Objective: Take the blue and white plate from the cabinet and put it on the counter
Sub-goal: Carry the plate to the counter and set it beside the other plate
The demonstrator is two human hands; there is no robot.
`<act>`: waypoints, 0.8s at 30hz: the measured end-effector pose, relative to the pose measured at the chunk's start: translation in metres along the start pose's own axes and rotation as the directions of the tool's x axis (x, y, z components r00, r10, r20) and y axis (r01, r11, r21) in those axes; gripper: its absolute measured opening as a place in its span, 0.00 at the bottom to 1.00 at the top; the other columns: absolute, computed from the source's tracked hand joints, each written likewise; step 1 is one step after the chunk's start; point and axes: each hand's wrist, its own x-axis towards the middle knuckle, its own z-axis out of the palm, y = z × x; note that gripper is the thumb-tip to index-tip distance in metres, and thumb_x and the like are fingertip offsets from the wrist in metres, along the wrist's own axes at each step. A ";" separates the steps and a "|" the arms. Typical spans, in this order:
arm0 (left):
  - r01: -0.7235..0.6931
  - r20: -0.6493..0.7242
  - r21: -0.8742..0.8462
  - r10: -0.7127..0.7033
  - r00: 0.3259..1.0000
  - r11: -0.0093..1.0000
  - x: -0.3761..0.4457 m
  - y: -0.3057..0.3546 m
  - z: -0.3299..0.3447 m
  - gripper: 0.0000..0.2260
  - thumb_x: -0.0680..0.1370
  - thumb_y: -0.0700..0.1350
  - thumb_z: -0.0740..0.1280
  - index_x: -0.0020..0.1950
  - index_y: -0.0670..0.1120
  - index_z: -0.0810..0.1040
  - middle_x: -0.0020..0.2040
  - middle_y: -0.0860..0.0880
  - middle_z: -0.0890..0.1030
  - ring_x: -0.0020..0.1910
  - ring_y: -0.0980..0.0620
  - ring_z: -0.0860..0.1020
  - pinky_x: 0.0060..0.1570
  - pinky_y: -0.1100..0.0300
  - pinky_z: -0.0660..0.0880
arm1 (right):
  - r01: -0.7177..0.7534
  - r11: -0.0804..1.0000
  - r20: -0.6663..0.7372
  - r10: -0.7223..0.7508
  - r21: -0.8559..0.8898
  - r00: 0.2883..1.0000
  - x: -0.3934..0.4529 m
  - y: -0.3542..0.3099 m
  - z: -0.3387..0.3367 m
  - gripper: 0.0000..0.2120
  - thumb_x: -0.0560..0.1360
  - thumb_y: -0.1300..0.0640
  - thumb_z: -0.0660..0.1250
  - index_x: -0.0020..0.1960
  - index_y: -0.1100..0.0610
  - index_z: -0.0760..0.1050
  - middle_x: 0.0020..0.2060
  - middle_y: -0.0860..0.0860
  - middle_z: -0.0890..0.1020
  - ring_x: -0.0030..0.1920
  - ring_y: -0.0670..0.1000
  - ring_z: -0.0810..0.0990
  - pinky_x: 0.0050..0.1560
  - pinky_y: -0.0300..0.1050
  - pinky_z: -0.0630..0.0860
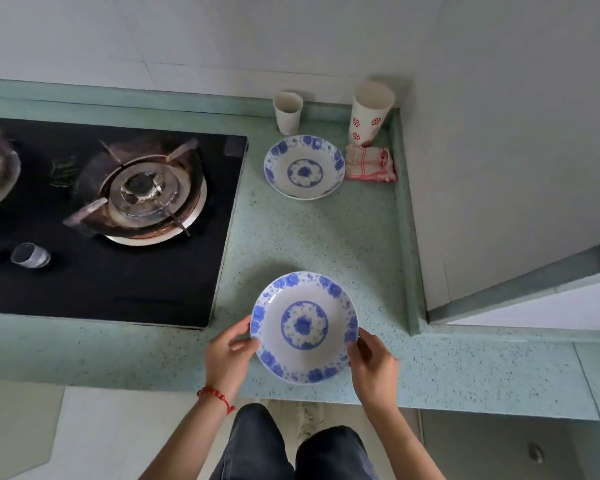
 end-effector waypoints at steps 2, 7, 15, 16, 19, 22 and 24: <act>0.008 0.002 -0.011 -0.008 1.000 1.000 0.008 0.000 0.000 0.20 0.71 0.29 0.67 0.51 0.54 0.80 0.44 0.53 0.84 0.41 0.58 0.83 0.38 0.66 0.79 | -0.024 1.000 -0.009 0.024 -0.009 1.000 0.005 0.000 0.007 0.12 0.75 0.60 0.65 0.34 0.49 0.72 0.26 0.49 0.73 0.26 0.46 0.68 0.25 0.33 0.64; 0.022 0.017 -0.017 -0.021 1.000 1.000 0.026 0.005 0.001 0.20 0.71 0.29 0.67 0.55 0.49 0.79 0.43 0.56 0.84 0.40 0.61 0.82 0.36 0.68 0.79 | -0.044 0.999 -0.034 0.043 -0.014 0.998 0.020 -0.001 0.015 0.06 0.75 0.61 0.65 0.39 0.55 0.77 0.26 0.49 0.74 0.26 0.45 0.68 0.24 0.31 0.63; 0.012 0.036 -0.013 -0.011 0.999 1.000 0.068 0.021 0.012 0.19 0.70 0.30 0.68 0.54 0.52 0.81 0.41 0.57 0.86 0.43 0.58 0.83 0.39 0.66 0.80 | 0.006 0.999 -0.026 -0.007 -0.053 1.000 0.065 -0.015 0.022 0.11 0.75 0.61 0.65 0.34 0.55 0.72 0.23 0.47 0.69 0.24 0.45 0.64 0.23 0.34 0.59; 0.012 0.041 -0.014 -0.011 0.999 1.000 0.073 0.024 0.014 0.20 0.70 0.30 0.68 0.53 0.53 0.81 0.41 0.58 0.86 0.43 0.58 0.83 0.39 0.66 0.79 | 0.001 0.998 -0.026 -0.003 -0.059 1.000 0.071 -0.016 0.023 0.10 0.75 0.61 0.64 0.35 0.57 0.73 0.23 0.48 0.69 0.25 0.46 0.64 0.24 0.34 0.58; 0.016 0.053 0.001 -0.016 0.998 1.000 0.088 0.031 0.018 0.19 0.71 0.32 0.68 0.53 0.53 0.81 0.43 0.55 0.85 0.44 0.56 0.83 0.44 0.58 0.79 | -0.006 0.998 -0.023 0.005 -0.055 1.000 0.088 -0.020 0.027 0.08 0.74 0.62 0.64 0.36 0.58 0.75 0.24 0.49 0.71 0.25 0.46 0.65 0.25 0.36 0.60; 0.012 0.032 -0.003 -0.012 0.999 1.000 0.102 0.038 0.023 0.17 0.71 0.32 0.68 0.55 0.49 0.80 0.47 0.50 0.85 0.45 0.53 0.83 0.49 0.52 0.80 | 0.006 1.000 -0.026 -0.006 -0.030 1.000 0.104 -0.025 0.030 0.10 0.74 0.63 0.64 0.34 0.57 0.73 0.23 0.49 0.72 0.24 0.45 0.66 0.23 0.33 0.60; 0.008 0.020 -0.010 -0.007 1.000 1.000 0.109 0.044 0.028 0.17 0.71 0.32 0.68 0.56 0.48 0.80 0.47 0.48 0.84 0.47 0.51 0.82 0.50 0.51 0.79 | 0.005 1.000 -0.031 -0.006 -0.019 0.999 0.115 -0.029 0.032 0.09 0.75 0.61 0.64 0.36 0.56 0.76 0.24 0.48 0.75 0.25 0.42 0.71 0.23 0.29 0.62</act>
